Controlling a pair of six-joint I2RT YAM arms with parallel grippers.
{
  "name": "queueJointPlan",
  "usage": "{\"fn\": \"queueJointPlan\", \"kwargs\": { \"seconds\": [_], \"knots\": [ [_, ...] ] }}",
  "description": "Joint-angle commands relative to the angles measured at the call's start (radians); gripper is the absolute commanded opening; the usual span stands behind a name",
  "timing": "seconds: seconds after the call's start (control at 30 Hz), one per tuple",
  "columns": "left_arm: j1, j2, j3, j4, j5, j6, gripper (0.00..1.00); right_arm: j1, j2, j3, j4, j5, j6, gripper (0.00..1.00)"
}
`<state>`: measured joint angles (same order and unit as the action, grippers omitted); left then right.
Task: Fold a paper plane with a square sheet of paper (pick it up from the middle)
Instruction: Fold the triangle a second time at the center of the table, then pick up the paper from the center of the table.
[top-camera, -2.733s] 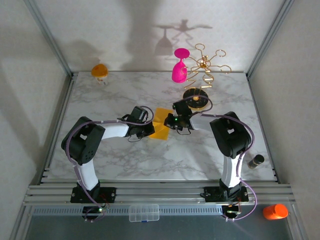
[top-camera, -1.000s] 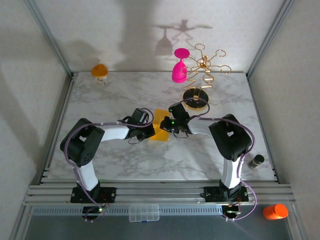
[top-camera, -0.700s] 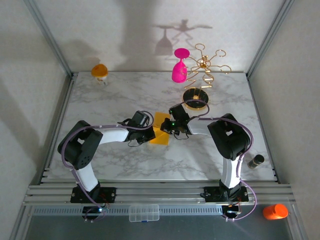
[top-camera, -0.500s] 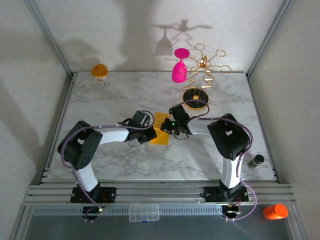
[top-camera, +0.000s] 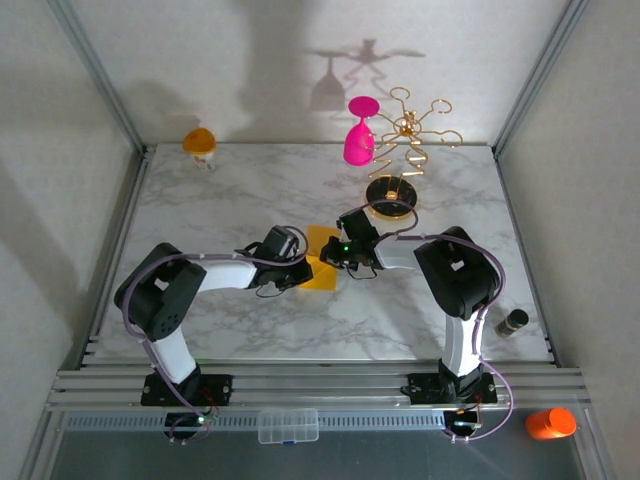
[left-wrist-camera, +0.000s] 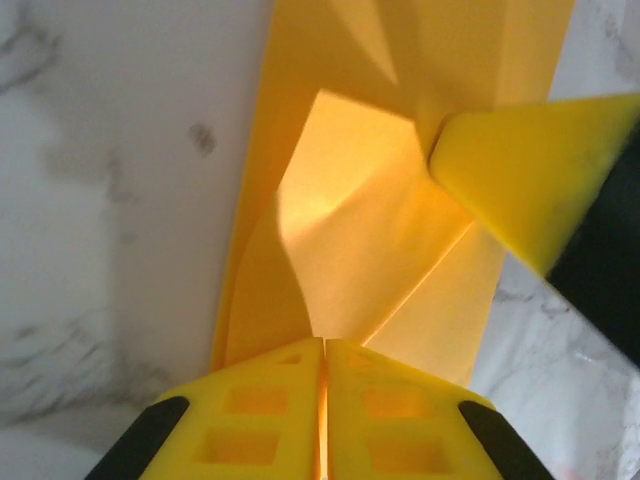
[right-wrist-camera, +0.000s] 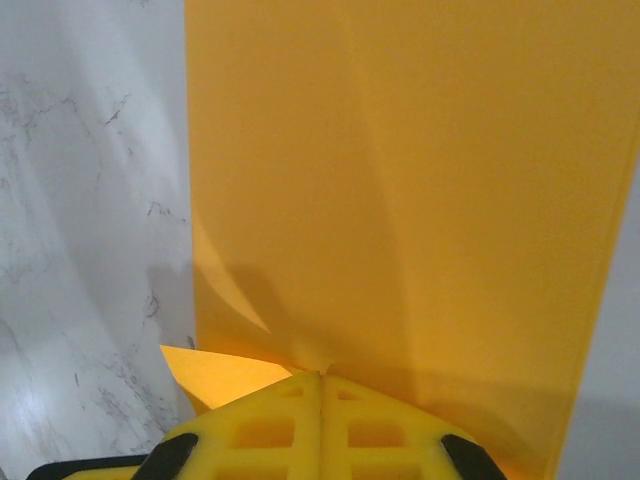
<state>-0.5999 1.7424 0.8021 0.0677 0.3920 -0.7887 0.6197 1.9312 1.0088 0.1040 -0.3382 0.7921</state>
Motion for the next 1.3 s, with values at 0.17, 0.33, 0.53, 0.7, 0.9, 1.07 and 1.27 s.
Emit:
{"fn": "queueJointPlan", "kwargs": {
  "seconds": [0.17,0.33,0.53,0.7,0.9,1.07,1.27],
  "knots": [
    [-0.006,-0.108,-0.006,-0.237,-0.048,0.111,0.06,-0.008,0.052,-0.020,-0.108,0.044,-0.041,0.00],
    [0.013,-0.108,0.090,-0.153,-0.079,0.078,0.08,-0.011,0.004,0.006,-0.082,0.011,-0.091,0.00],
    [0.035,-0.008,0.195,-0.115,-0.116,0.059,0.08,-0.016,-0.092,0.033,-0.031,-0.034,-0.074,0.14],
    [0.036,0.059,0.233,-0.101,-0.126,0.050,0.07,-0.037,-0.156,-0.047,0.000,0.006,0.022,0.30],
    [0.037,0.103,0.241,-0.090,-0.146,0.031,0.04,-0.043,-0.182,-0.104,-0.007,0.030,0.103,0.38],
    [0.041,0.122,0.213,-0.082,-0.171,-0.006,0.03,-0.042,-0.182,-0.132,0.009,0.014,0.196,0.42],
    [0.043,0.132,0.176,-0.082,-0.193,-0.069,0.03,-0.031,-0.173,-0.134,0.009,0.014,0.278,0.41]
  ]
}}
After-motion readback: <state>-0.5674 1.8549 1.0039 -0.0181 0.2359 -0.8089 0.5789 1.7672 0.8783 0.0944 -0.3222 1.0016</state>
